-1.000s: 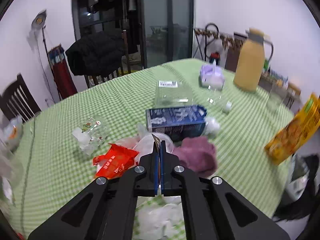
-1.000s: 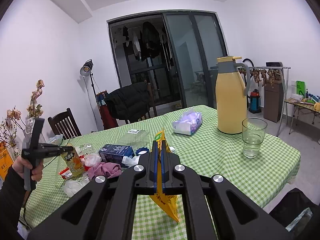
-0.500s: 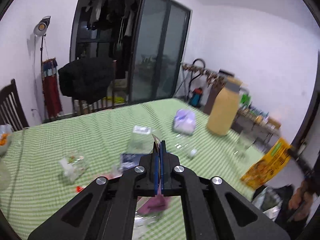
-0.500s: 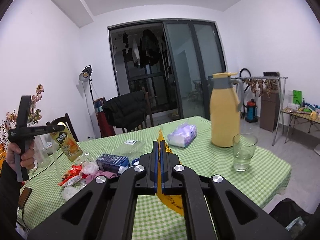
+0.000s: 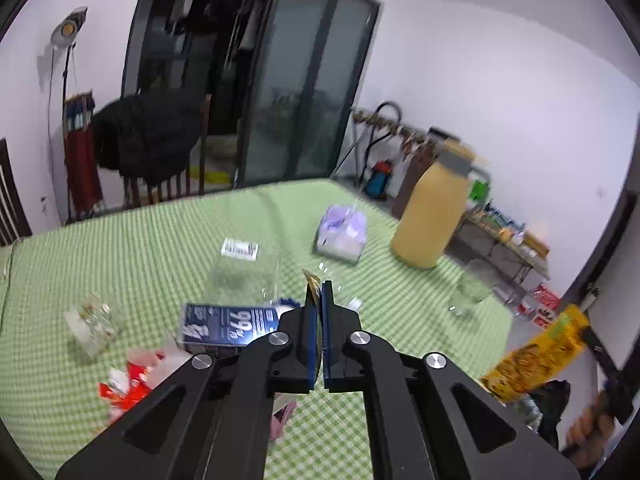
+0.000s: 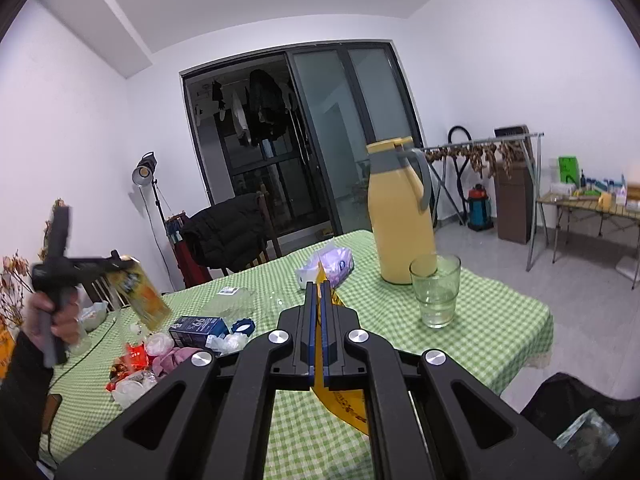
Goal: Collect trash
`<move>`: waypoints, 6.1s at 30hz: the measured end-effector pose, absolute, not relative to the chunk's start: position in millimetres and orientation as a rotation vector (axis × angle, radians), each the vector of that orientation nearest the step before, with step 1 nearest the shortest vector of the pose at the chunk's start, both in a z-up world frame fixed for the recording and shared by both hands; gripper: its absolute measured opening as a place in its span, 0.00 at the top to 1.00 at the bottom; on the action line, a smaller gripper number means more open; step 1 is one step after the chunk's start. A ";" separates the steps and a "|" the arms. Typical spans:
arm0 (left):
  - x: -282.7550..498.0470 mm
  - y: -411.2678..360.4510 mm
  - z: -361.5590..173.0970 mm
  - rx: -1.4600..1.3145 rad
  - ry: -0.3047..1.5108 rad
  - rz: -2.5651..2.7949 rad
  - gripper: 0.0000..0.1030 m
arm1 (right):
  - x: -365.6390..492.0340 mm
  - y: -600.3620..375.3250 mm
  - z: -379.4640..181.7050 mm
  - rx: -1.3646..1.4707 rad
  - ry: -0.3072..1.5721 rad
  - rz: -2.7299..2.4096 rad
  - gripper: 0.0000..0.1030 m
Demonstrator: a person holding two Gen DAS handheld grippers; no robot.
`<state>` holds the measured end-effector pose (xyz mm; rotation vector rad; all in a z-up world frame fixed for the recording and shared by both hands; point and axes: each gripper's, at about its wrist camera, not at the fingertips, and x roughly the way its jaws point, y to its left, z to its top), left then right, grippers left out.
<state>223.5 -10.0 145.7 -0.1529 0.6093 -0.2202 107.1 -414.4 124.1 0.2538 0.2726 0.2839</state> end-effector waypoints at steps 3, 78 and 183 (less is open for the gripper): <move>256.1 -33.8 113.2 -0.063 0.678 -0.202 0.97 | 107.1 -412.3 119.2 0.246 0.284 0.287 0.98; 302.6 -126.1 60.4 -0.115 0.817 -0.272 1.00 | 64.6 -495.2 130.8 0.202 0.223 0.037 0.98; 95.3 -87.2 57.5 -0.148 0.590 -0.344 0.08 | 95.5 -382.8 81.8 0.074 0.394 0.105 0.30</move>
